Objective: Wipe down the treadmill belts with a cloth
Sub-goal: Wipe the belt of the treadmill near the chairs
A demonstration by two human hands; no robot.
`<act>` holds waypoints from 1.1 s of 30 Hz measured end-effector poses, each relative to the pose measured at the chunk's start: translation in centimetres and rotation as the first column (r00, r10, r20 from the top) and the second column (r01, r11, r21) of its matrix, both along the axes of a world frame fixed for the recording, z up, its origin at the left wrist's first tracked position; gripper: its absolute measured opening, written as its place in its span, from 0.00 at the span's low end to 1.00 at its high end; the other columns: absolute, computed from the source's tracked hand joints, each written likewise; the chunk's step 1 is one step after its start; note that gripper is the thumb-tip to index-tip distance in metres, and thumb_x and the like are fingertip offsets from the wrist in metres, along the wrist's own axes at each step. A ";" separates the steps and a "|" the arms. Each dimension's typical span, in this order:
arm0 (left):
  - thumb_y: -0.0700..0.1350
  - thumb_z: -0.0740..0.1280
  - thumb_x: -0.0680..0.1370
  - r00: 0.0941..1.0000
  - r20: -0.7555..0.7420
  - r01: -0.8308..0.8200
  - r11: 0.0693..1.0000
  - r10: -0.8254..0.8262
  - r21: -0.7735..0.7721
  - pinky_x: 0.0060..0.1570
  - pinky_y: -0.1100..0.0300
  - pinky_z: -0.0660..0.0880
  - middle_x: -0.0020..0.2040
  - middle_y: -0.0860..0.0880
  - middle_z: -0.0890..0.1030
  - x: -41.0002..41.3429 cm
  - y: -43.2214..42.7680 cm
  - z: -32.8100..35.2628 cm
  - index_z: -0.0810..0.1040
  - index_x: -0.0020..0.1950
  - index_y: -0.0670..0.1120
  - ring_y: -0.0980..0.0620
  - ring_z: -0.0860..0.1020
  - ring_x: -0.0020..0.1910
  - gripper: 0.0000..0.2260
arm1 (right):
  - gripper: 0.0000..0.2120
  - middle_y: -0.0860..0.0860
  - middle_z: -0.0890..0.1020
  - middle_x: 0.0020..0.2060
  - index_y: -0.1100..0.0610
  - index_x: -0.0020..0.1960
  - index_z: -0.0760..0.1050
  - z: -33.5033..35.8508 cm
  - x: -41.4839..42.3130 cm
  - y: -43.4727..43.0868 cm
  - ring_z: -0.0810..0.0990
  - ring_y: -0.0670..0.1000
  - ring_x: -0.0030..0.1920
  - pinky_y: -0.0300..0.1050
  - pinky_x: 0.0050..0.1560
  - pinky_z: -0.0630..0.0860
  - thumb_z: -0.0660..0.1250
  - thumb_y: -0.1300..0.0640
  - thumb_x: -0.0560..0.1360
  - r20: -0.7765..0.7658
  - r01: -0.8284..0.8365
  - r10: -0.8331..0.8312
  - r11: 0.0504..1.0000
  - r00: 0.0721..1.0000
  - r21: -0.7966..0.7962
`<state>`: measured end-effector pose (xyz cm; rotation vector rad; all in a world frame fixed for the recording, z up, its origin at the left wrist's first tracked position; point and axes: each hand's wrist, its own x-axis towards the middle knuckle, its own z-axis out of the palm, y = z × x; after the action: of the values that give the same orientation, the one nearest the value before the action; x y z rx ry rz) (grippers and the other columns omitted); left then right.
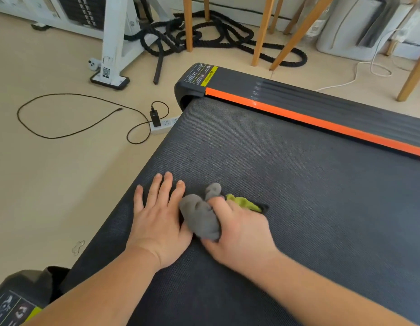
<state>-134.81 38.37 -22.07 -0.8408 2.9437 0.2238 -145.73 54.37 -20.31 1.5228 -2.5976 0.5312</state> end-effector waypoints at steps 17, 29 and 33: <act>0.65 0.43 0.77 1.000 -0.008 -0.019 1.000 0.019 -0.011 0.80 0.38 0.41 0.85 0.47 0.47 -0.2 0.3 0.3 0.53 0.84 0.51 0.47 0.40 0.83 0.37 | 0.22 0.48 0.78 0.41 0.46 0.57 0.69 -0.2 -4.4 -0.5 0.81 0.56 0.41 0.50 0.35 0.77 0.65 0.35 0.70 0.008 -0.047 0.047 0.999 0.999 -0.017; 0.67 0.45 0.79 1.000 0.007 0.010 0.998 -0.010 0.061 0.80 0.39 0.40 0.85 0.47 0.44 0.3 0.2 0.9 0.50 0.85 0.50 0.48 0.37 0.83 0.37 | 0.23 0.46 0.72 0.33 0.50 0.56 0.71 0.5 -3.8 -1.8 0.72 0.52 0.31 0.42 0.26 0.68 0.63 0.35 0.71 0.035 0.280 -0.280 0.960 0.959 0.000; 0.65 0.53 0.79 1.000 -0.014 -0.019 0.967 0.024 0.255 0.79 0.40 0.35 0.85 0.49 0.44 -0.1 -0.8 2.0 0.53 0.84 0.52 0.51 0.36 0.83 0.36 | 0.23 0.46 0.74 0.34 0.48 0.55 0.72 0.3 -3.7 -2.1 0.75 0.52 0.32 0.40 0.26 0.65 0.63 0.33 0.70 0.030 0.306 -0.306 0.952 0.952 0.010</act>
<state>-134.92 37.58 -20.12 -0.8360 2.8369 0.5996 -149.38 52.32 -19.99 1.0866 -2.7848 0.5178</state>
